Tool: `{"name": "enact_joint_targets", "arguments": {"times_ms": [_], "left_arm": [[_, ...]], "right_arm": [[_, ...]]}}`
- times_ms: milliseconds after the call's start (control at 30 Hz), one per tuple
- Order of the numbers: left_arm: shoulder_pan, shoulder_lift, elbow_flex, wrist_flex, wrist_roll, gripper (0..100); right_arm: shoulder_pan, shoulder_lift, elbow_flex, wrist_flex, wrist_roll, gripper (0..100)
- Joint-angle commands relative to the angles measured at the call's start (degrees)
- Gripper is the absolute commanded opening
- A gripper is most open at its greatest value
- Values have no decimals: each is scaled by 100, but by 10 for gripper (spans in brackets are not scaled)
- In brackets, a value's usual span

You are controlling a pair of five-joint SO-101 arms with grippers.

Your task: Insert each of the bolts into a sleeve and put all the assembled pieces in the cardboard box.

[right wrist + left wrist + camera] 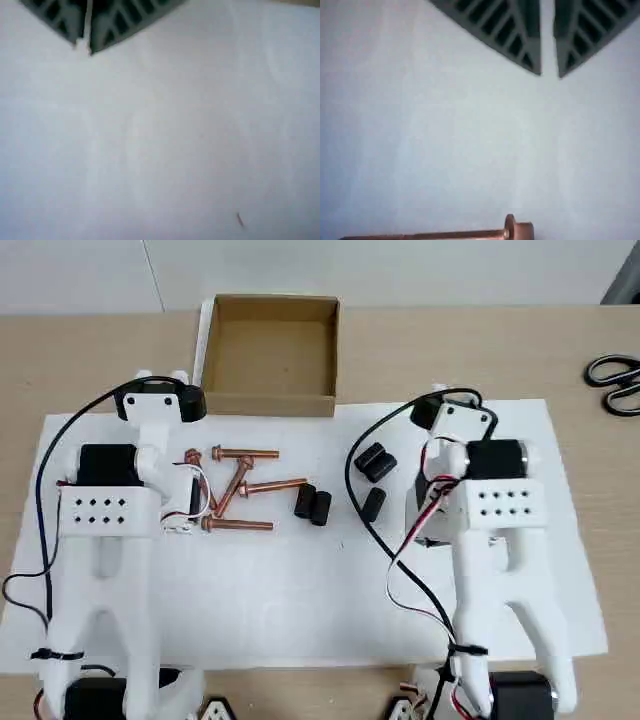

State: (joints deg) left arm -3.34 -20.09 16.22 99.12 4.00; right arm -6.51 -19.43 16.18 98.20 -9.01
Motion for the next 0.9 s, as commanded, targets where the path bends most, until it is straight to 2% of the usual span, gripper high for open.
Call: {"name": "enact_joint_targets", "arguments": {"times_ms": [0,167,433,567,733,867], "left_arm": [[-26,18,-268,123,-35,9],[-26,79,-259,-176,-35,10],[-26,1116,-514,-360,-9,10],[-26,1143,-884,-132,-9,10],[-18,1160,-989,0,-35,10],[-18,1169,-971,0,-35,10]], "right_arm": [[-101,145,-457,75,-334,3],[-295,963,-985,4,-413,3],[-470,2299,-2286,66,-202,4],[-646,2448,-2523,57,-88,4],[-1191,2501,-2514,-57,-114,5],[-1393,2501,-2497,-303,-615,5]]}}
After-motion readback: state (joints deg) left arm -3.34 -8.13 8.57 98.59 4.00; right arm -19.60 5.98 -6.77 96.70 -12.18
